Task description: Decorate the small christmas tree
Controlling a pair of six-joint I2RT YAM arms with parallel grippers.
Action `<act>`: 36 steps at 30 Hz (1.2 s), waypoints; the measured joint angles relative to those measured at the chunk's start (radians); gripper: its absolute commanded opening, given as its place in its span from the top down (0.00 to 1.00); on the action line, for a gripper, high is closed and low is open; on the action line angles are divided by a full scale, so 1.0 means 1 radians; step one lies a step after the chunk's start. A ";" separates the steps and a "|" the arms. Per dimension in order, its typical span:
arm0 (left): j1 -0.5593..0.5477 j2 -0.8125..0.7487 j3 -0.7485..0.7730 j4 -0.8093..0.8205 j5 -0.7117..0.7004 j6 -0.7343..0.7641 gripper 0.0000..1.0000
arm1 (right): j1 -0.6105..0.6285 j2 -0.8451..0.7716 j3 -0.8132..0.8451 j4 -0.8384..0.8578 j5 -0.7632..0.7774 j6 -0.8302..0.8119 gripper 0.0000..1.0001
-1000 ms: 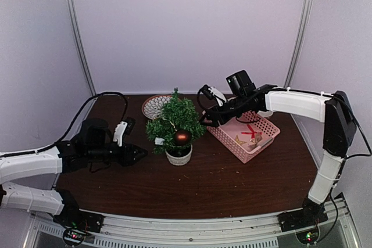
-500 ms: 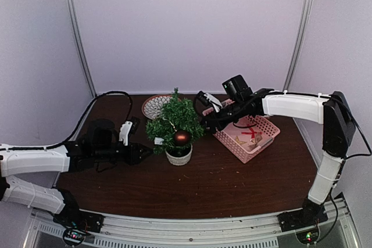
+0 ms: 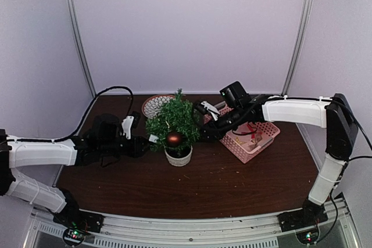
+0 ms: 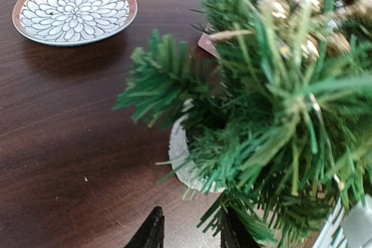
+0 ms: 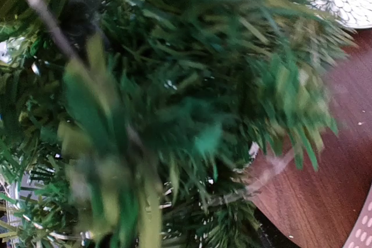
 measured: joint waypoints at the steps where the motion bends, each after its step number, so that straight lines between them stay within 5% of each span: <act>1: 0.007 0.007 0.006 0.000 -0.001 0.000 0.66 | 0.008 0.000 -0.002 0.001 -0.003 -0.001 0.44; 28: 0.078 0.233 0.175 0.064 0.089 0.038 0.66 | 0.161 -0.080 -0.071 0.007 0.031 0.003 0.40; 36: 0.090 0.286 0.242 0.074 0.127 0.059 0.66 | 0.169 -0.100 -0.102 0.018 0.056 0.020 0.32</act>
